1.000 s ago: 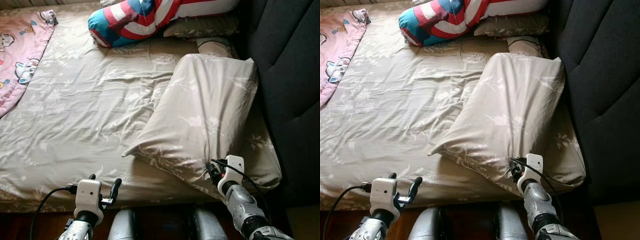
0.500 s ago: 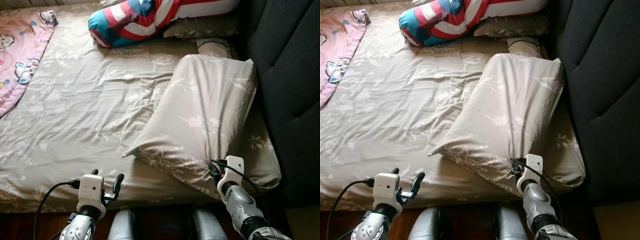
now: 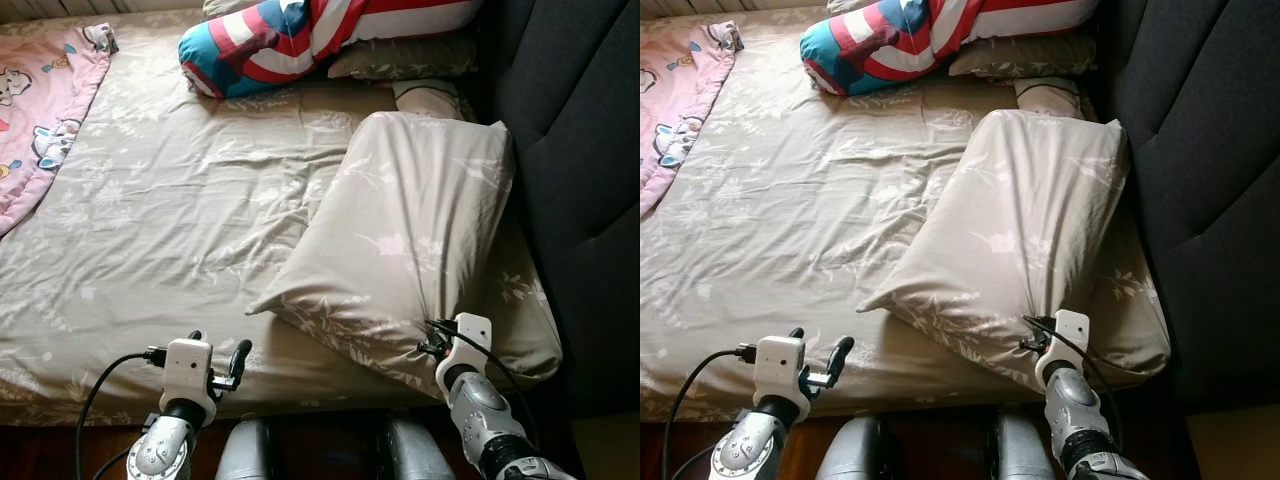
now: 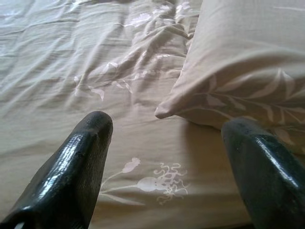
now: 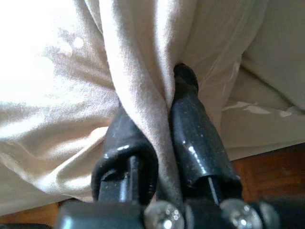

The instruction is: Clean up the room

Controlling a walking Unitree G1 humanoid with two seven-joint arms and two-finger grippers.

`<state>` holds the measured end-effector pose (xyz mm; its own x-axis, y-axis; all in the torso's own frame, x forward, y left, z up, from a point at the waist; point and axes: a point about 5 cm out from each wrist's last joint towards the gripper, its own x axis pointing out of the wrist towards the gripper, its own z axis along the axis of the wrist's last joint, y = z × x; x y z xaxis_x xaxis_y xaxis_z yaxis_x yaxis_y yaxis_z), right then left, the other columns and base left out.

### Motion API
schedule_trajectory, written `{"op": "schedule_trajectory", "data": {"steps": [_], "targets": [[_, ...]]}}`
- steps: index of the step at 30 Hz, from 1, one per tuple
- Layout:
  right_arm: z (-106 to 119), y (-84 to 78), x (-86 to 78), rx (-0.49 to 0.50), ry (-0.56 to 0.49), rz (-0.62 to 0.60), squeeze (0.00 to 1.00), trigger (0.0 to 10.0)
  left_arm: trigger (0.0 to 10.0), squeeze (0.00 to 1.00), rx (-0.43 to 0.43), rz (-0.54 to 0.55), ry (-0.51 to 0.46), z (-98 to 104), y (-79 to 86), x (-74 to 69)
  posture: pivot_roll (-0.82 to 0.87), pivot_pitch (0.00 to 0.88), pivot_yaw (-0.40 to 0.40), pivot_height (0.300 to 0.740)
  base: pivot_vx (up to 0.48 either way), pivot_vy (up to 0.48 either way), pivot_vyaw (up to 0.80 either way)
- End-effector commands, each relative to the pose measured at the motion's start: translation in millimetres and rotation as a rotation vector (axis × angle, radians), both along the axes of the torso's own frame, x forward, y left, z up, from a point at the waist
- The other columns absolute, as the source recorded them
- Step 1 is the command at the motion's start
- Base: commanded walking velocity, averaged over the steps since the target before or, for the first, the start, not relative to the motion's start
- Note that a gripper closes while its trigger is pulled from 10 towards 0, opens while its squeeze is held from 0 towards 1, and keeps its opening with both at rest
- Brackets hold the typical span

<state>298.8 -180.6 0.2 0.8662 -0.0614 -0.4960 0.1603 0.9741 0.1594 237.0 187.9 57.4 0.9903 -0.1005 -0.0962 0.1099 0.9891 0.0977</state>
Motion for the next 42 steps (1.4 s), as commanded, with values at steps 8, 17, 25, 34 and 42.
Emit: {"op": "schedule_trajectory", "data": {"steps": [8,17,25,34,42], "targets": [[2,-74.9,-20.1,-0.196,0.041,-0.266,0.0,0.0,10.0,0.0,0.002,0.007,0.039,-14,0.8,1.9,-0.01,0.215,0.041,0.654,0.0,0.0,0.0],[34,-130.1,-21.9,-0.386,-0.048,-0.469,0.0,0.0,10.0,0.0,0.0,0.008,0.038,-17,1.4,5.2,-0.03,0.194,0.037,0.654,0.0,0.0,0.0],[51,-153.5,-25.5,-0.529,-0.075,-0.561,0.0,0.0,10.0,0.0,0.005,0.01,0.035,-18,2.4,8.2,-0.02,0.187,0.036,0.654,0.0,0.0,0.0],[67,-171.2,-32.1,-0.705,-0.106,-0.642,0.0,0.0,10.0,0.0,0.009,0.01,0.026,-18,0.3,8.9,-0.03,0.192,0.04,0.654,0.0,0.0,0.0],[69,-172.2,-27.7,-0.699,-0.094,-0.608,0.0,10.0,10.0,0.0,0.006,0.009,0.024,-18,-1.8,9.4,-0.03,0.197,0.039,0.654,0.0,0.0,0.0]]}}
